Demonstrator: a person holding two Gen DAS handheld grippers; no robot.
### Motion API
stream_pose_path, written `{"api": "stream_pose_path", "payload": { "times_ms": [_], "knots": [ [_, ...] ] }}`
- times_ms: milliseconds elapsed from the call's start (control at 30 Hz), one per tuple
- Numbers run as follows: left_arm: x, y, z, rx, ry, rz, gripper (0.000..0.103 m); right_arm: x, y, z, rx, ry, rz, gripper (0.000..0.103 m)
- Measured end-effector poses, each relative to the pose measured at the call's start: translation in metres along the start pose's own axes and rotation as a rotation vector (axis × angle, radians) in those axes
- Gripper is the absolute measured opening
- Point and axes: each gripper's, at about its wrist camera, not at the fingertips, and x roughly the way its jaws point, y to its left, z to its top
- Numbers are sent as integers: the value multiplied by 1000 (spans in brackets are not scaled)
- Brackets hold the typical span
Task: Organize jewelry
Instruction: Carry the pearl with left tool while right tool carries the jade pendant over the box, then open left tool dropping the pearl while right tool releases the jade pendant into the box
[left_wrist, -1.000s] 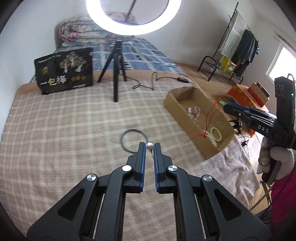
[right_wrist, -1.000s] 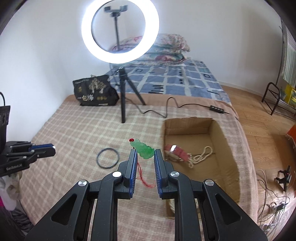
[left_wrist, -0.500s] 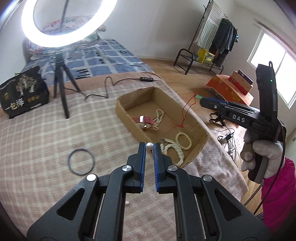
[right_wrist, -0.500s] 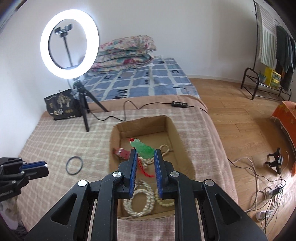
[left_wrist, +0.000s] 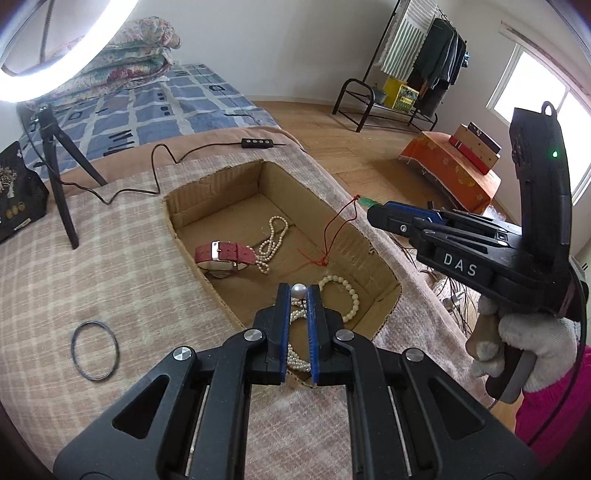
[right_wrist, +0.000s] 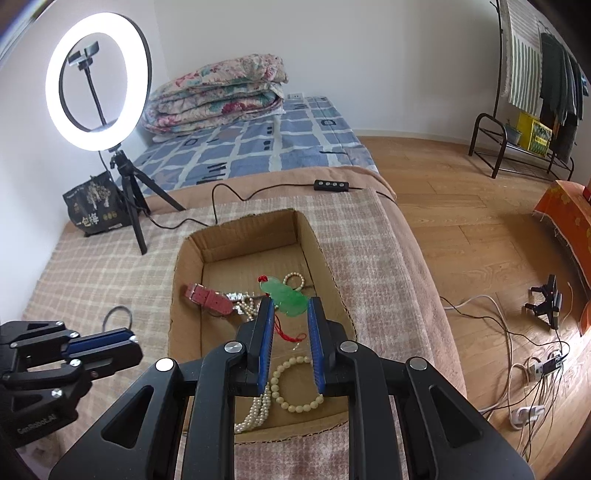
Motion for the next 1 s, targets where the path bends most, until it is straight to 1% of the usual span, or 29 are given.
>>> {"api": "stream_pose_path", "payload": {
  "times_ms": [233,400,600,767,800,833,867,900,933,967,1000],
  "knots": [
    [21,-8,-8,0,36,4,7,12,-4,-6,13,33,3,16],
    [24,-13,-13,12,50,0,7,16,-6,-7,22,43,5,16],
    [23,-16,-14,22,47,0,7,18,-4,-6,28,48,25,17],
    [20,-16,-12,29,35,17,7,17,1,-5,24,41,31,18],
    [20,-16,-12,29,36,21,7,16,1,-5,23,39,26,22],
    [20,-16,-12,30,37,20,7,16,2,-4,23,37,18,32],
    [20,-16,-12,32,38,20,7,15,2,-4,24,35,12,38],
    [20,-16,-12,35,41,23,8,15,2,-4,26,30,5,48],
    [20,-17,-12,38,44,26,17,14,2,-3,27,24,0,51],
    [19,-16,-12,40,42,27,35,14,2,-3,28,21,-3,52],
    [19,-16,-13,40,35,29,44,13,2,-2,30,21,-6,53]
  ]
}}
